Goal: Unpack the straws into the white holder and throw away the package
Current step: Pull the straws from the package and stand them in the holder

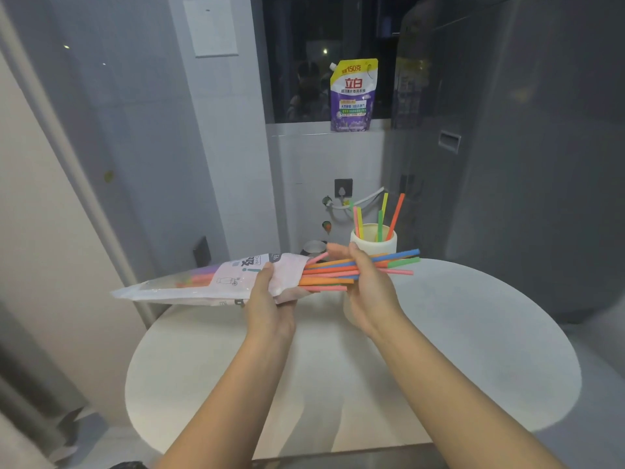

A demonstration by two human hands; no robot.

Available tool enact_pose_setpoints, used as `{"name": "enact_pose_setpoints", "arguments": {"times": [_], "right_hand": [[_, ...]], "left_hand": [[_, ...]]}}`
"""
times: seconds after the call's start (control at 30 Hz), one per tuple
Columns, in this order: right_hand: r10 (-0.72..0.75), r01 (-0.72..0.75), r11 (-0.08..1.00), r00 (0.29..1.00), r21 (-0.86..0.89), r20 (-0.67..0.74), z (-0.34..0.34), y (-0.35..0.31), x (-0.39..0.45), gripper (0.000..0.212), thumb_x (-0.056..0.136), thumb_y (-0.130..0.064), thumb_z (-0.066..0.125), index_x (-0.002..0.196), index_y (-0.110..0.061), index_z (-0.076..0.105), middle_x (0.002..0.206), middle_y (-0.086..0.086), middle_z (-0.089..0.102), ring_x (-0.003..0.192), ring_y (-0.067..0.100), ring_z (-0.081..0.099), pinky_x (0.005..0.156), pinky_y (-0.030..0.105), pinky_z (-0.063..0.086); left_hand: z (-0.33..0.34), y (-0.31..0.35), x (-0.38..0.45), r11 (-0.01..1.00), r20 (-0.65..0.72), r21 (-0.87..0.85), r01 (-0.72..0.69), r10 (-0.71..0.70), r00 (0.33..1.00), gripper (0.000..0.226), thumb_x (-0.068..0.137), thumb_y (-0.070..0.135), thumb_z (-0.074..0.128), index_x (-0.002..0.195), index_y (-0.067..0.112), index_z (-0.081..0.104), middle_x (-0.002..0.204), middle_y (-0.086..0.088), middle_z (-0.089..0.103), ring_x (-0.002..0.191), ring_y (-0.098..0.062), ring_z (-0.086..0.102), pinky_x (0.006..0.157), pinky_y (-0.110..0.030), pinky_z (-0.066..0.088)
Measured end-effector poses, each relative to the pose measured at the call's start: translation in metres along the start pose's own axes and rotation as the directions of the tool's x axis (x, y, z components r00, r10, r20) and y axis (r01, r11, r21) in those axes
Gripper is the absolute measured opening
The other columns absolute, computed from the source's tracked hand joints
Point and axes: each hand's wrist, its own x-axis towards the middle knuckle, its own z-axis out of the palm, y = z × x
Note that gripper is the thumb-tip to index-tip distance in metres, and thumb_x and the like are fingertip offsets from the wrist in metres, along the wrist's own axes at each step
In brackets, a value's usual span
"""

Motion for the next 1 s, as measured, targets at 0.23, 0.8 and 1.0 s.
{"name": "enact_pose_setpoints", "arguments": {"times": [0.23,0.8,1.0], "right_hand": [[-0.212,0.264,0.927,0.955,0.266,-0.209,0.000,-0.050,0.008,0.053,0.097,-0.031,0.043,0.047,-0.018,0.032,0.038,-0.002,0.047,0.045,0.016,0.058,0.059,0.027,0.055],[-0.343,0.412,0.874,0.899,0.260,-0.272,0.023,-0.124,0.013,0.056,0.090,-0.036,0.054,0.040,-0.021,0.034,0.036,-0.007,0.029,0.033,0.008,0.025,0.036,0.019,0.025],[-0.461,0.512,0.850,0.836,0.122,-0.298,0.025,-0.154,0.003,0.054,0.090,-0.036,0.054,0.040,-0.022,0.037,0.037,-0.007,0.031,0.032,0.007,0.028,0.036,0.017,0.028]], "left_hand": [[-0.004,0.006,0.004,0.993,0.045,-0.059,0.103,-0.100,0.994,0.019,0.099,0.013,0.041,0.118,0.009,0.037,0.084,-0.005,0.048,0.026,-0.008,0.035,0.038,-0.016,0.045],[-0.010,0.011,0.008,0.995,0.065,0.015,0.098,-0.099,0.993,0.021,0.101,0.016,0.037,0.093,0.002,0.052,0.066,-0.016,0.072,0.060,-0.027,0.072,0.055,-0.040,0.059],[-0.015,0.013,0.015,0.995,0.011,0.072,0.065,-0.066,0.998,0.041,0.098,0.013,0.043,0.135,-0.004,0.039,0.117,-0.026,0.065,0.105,-0.032,0.067,0.090,-0.044,0.053]]}}
